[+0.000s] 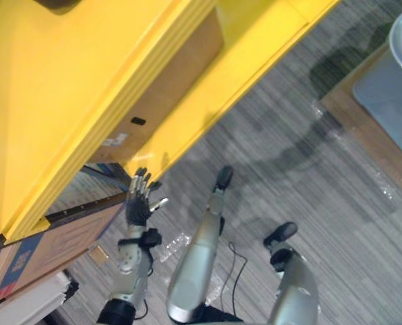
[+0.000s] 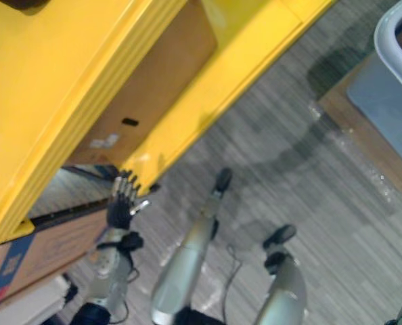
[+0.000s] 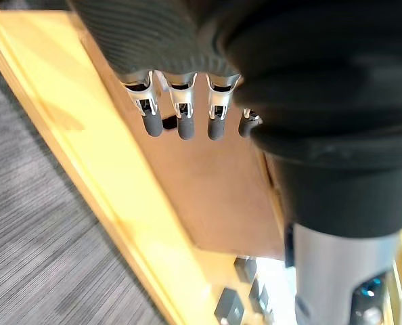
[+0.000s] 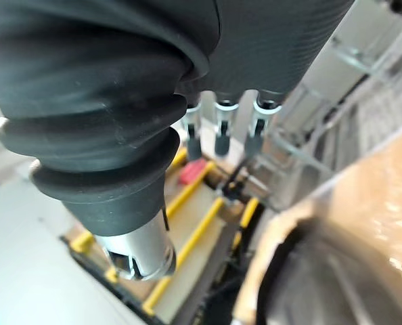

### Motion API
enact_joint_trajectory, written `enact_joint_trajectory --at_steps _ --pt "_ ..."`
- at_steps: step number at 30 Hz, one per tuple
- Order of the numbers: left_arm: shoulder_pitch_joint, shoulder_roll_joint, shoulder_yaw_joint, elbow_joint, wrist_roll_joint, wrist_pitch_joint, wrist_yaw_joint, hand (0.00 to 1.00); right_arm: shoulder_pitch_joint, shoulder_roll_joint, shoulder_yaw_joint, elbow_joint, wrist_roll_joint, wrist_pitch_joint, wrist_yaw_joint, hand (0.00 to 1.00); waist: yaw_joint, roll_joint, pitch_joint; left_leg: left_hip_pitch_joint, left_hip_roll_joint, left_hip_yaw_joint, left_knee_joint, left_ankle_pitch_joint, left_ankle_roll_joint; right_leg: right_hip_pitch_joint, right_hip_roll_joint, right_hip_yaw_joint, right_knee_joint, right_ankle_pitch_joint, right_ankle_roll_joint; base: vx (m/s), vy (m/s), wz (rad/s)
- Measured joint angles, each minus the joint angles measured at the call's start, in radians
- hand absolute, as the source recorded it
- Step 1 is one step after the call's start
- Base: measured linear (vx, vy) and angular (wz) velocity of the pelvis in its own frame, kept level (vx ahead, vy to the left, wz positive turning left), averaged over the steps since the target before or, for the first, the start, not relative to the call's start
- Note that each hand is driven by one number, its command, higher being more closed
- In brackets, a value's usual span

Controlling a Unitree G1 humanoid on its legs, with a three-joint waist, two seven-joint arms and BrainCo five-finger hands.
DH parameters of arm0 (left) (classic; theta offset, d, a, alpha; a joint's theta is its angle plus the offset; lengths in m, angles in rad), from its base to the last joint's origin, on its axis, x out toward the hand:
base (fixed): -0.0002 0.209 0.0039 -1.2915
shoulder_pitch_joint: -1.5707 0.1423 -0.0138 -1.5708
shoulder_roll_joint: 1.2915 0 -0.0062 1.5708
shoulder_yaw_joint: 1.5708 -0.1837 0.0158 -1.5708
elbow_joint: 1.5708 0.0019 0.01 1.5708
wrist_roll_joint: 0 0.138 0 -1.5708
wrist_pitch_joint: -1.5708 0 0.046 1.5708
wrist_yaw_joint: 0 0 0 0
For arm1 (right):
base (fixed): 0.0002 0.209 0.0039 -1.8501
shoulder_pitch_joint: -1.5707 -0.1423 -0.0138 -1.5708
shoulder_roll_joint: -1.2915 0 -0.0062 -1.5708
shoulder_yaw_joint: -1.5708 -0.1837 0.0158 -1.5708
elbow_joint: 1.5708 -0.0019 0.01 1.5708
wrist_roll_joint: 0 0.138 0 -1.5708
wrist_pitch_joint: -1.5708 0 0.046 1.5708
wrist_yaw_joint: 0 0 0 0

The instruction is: Walk over and take plastic housings, then place them on the shelf

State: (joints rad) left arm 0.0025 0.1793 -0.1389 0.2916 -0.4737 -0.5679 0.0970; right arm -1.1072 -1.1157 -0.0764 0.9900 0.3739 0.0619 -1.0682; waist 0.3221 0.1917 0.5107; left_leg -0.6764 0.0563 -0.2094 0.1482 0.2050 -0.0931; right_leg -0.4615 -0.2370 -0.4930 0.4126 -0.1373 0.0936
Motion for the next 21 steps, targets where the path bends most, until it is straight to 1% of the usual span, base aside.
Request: enact_joint_trajectory --at_steps 1,3,4,5,7,9,10,11,12,13,14,15,16,17,18,19,20,21 --pt "0.013 0.001 0.013 -0.005 -0.001 0.0 -0.006 0.0 0.023 0.001 -0.003 -0.009 -0.007 -0.028 0.014 0.0 -0.011 -0.002 0.001 0.026 0.002 0.003 -0.003 -0.001 0.001 0.031 0.01 0.0 -0.015 0.007 0.001 0.01 -0.059 -0.02" --pt "0.025 0.001 0.023 -0.014 -0.001 0.0 -0.009 0.0 0.054 0.004 -0.009 -0.042 -0.022 -0.059 0.036 0.0 -0.024 -0.006 0.004 0.048 0.004 0.004 -0.01 -0.001 0.001 0.049 0.012 0.0 -0.024 0.009 0.001 0.0 -0.024 -0.02" --pt "0.04 0.001 0.033 -0.029 -0.001 0.001 -0.014 0.0 0.081 0.011 -0.013 -0.073 -0.043 -0.083 0.054 0.0 -0.038 -0.013 0.009 0.063 0.005 0.007 -0.018 -0.001 0.0 0.064 0.013 0.001 -0.028 0.009 0.001 0.0 -0.044 -0.08" --pt "0.06 0.002 0.051 -0.048 -0.001 0.001 -0.024 0.0 0.133 0.029 -0.037 -0.121 -0.074 -0.131 0.077 0.0 -0.053 -0.029 0.017 0.096 0.011 0.024 -0.038 0.0 0.0 0.085 0.014 0.006 -0.037 0.009 0.001 0.0 -0.053 -0.12" --pt "0.082 0.006 0.066 -0.055 -0.001 0.003 -0.03 0.0 0.2 0.072 -0.087 -0.179 -0.098 -0.185 0.104 0.0 -0.07 -0.053 0.017 0.127 0.016 0.036 -0.056 0.001 -0.001 0.106 0.016 0.015 -0.048 0.009 0.002 0.01 -0.048 -0.18" --pt "0.129 0.008 0.122 -0.077 0.0 0.008 -0.033 0.0 0.353 0.204 -0.165 -0.3 -0.146 -0.264 0.14 0.0 -0.109 -0.121 0.016 0.196 0.025 0.055 -0.102 0.005 -0.006 0.154 0.028 0.027 -0.065 0.012 0.005 0.08 -0.115 -0.17" --pt "0.137 0.009 0.133 -0.077 0.001 0.012 -0.033 0.0 0.395 0.242 -0.182 -0.33 -0.158 -0.283 0.151 0.0 -0.12 -0.138 0.014 0.213 0.027 0.057 -0.113 0.006 -0.007 0.168 0.029 0.027 -0.071 0.012 0.005 0.11 -0.126 -0.1" --pt "0.146 0.01 0.151 -0.077 0.006 0.026 -0.032 0.0 0.483 0.315 -0.219 -0.4 -0.182 -0.306 0.164 0.0 -0.137 -0.171 0.013 0.254 0.03 0.065 -0.138 0.007 -0.009 0.2 0.03 0.028 -0.085 0.012 0.005 0.09 -0.082 -0.09" --pt "0.153 0.01 0.166 -0.077 0.014 0.041 -0.032 0.0 0.566 0.387 -0.256 -0.477 -0.215 -0.334 0.176 0.0 -0.149 -0.196 0.013 0.295 0.032 0.078 -0.165 0.01 -0.01 0.23 0.031 0.03 -0.1 0.012 0.005 0.09 -0.076 -0.14" --pt "0.155 0.01 0.17 -0.077 0.018 0.048 -0.032 0.0 0.606 0.423 -0.274 -0.516 -0.234 -0.344 0.18 0.0 -0.152 -0.209 0.012 0.315 0.033 0.085 -0.177 0.011 -0.01 0.244 0.032 0.033 -0.106 0.011 0.006 0.1 -0.079 -0.11" --pt "0.158 0.01 0.177 -0.075 0.024 0.057 -0.03 0.0 0.685 0.495 -0.295 -0.583 -0.277 -0.363 0.185 0.0 -0.165 -0.226 0.005 0.35 0.031 0.09 -0.196 0.012 -0.008 0.275 0.033 0.033 -0.118 0.011 0.01 0.09 -0.075 -0.11" --pt "0.161 0.01 0.191 -0.069 0.051 0.063 -0.028 0.0 0.748 0.566 -0.297 -0.625 -0.316 -0.372 0.192 0.0 -0.174 -0.248 -0.014 0.38 0.031 0.101 -0.216 0.012 -0.008 0.294 0.033 0.038 -0.129 0.01 0.011 0.08 -0.067 -0.13" --pt "0.163 0.01 0.199 -0.064 0.062 0.069 -0.027 0.0 0.776 0.601 -0.296 -0.638 -0.335 -0.371 0.193 0.0 -0.176 -0.261 -0.032 0.387 0.03 0.112 -0.222 0.012 -0.008 0.293 0.033 0.046 -0.133 0.01 0.012 0.07 -0.04 -0.21" --pt "0.158 0.011 0.208 -0.049 0.075 0.077 -0.027 0.0 0.827 0.66 -0.297 -0.654 -0.355 -0.37 0.193 0.0 -0.182 -0.279 -0.059 0.402 0.026 0.127 -0.227 0.011 -0.005 0.307 0.033 0.054 -0.144 0.01 0.015 0.08 -0.027 -0.16" --pt "0.156 0.012 0.215 -0.03 0.096 0.084 -0.026 0.0 0.871 0.707 -0.297 -0.666 -0.355 -0.37 0.195 0.0 -0.196 -0.293 -0.076 0.424 0.022 0.14 -0.227 0.005 0.002 0.333 0.03 0.054 -0.153 0.009 0.019 0.08 -0.023 -0.09" --pt "0.157 0.012 0.217 -0.022 0.102 0.086 -0.026 0.0 0.891 0.727 -0.3 -0.672 -0.355 -0.37 0.197 0.0 -0.202 -0.298 -0.085 0.435 0.02 0.144 -0.227 0.002 0.007 0.346 0.029 0.055 -0.16 0.009 0.02 0.05 -0.022 -0.05" --pt "0.157 0.012 0.218 -0.007 0.122 0.09 -0.028 0.0 0.931 0.759 -0.312 -0.675 -0.353 -0.37 0.2 0.0 -0.21 -0.307 -0.112 0.45 0.019 0.16 -0.227 -0.008 0.012 0.362 0.029 0.058 -0.173 0.011 0.024 0.02 -0.015 -0.1" --pt "0.157 0.012 0.219 0.0 0.131 0.091 -0.029 0.0 0.95 0.771 -0.319 -0.675 -0.352 -0.37 0.2 0.0 -0.211 -0.31 -0.129 0.456 0.019 0.166 -0.228 -0.014 0.014 0.368 0.029 0.061 -0.179 0.013 0.026 0.02 -0.016 -0.16"
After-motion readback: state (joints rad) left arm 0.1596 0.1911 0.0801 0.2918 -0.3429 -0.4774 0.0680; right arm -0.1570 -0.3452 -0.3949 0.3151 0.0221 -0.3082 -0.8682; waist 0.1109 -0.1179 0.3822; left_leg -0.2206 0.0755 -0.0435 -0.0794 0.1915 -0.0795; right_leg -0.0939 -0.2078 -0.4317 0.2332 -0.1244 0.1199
